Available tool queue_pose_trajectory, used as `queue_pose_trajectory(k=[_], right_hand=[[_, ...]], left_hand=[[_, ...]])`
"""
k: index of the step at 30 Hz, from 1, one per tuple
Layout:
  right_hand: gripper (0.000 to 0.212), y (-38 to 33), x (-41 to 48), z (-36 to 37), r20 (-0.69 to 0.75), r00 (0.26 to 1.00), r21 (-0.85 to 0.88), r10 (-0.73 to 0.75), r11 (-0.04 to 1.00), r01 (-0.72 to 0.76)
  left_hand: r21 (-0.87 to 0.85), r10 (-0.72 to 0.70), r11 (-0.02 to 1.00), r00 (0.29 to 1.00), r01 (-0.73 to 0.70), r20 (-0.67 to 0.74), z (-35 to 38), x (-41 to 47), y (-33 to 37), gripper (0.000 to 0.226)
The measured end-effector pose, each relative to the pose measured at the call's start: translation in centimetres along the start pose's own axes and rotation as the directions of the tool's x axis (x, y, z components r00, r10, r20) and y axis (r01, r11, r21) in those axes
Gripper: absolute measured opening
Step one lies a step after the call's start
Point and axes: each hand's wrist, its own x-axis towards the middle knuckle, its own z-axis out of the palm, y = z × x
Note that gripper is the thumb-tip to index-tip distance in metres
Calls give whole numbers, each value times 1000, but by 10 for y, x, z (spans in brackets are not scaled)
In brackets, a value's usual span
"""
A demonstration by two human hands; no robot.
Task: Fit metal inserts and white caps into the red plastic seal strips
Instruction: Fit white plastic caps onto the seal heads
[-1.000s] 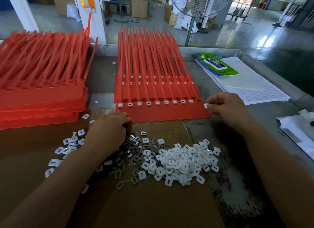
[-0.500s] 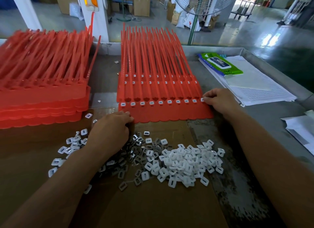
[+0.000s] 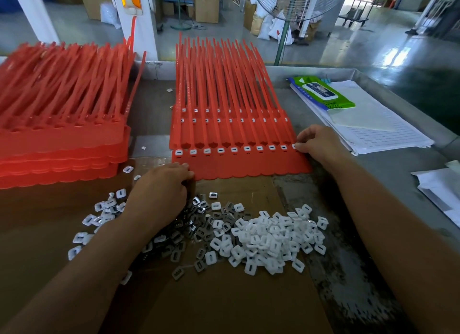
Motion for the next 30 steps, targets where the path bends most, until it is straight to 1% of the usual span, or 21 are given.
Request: queue_pose_trajectory(k=[3, 8, 11, 14, 18, 20, 22, 25, 28, 30], right_hand=[[23, -4, 3, -2, 23, 998, 9, 60, 998, -60], [27, -12, 6, -4, 68, 988, 37, 142, 989, -145], [29, -17, 8, -4, 64, 983, 16, 174, 984, -175], [26, -19, 11, -4, 59, 980, -26, 189, 982, -188], [13, -18, 10, -4, 59, 981, -42, 186, 982, -183], [11, -16, 5, -3, 46, 987, -28, 154, 988, -153], [16, -10, 1, -3, 14, 995, -54, 101, 993, -100], [22, -6, -5, -5, -8, 999, -158, 38, 987, -39], [21, -7, -9, -10, 73, 996, -163, 56, 986, -43], [29, -6, -14, -14, 131, 986, -150, 99, 986, -78]], left_hand=[[-1, -3, 1000, 1000, 3, 0, 0, 0, 1, 44], [2, 0, 1000, 1000, 0, -6, 0, 0, 0, 44], [4, 3, 1000, 1000, -3, -6, 0, 0, 0, 43], [6, 4, 1000, 1000, -4, -6, 1, 0, -1, 43], [5, 1, 1000, 1000, -1, -7, 2, 1, 0, 44], [9, -2, 1000, 1000, 2, -3, 1, 1, -1, 44], [15, 4, 1000, 1000, -4, 0, 2, 1, -1, 44], [18, 10, 1000, 1000, -10, 2, 1, 1, -1, 44], [20, 6, 1000, 1000, -6, 7, 1, 1, -1, 44], [24, 2, 1000, 1000, -2, 5, 1, 1, 0, 43]])
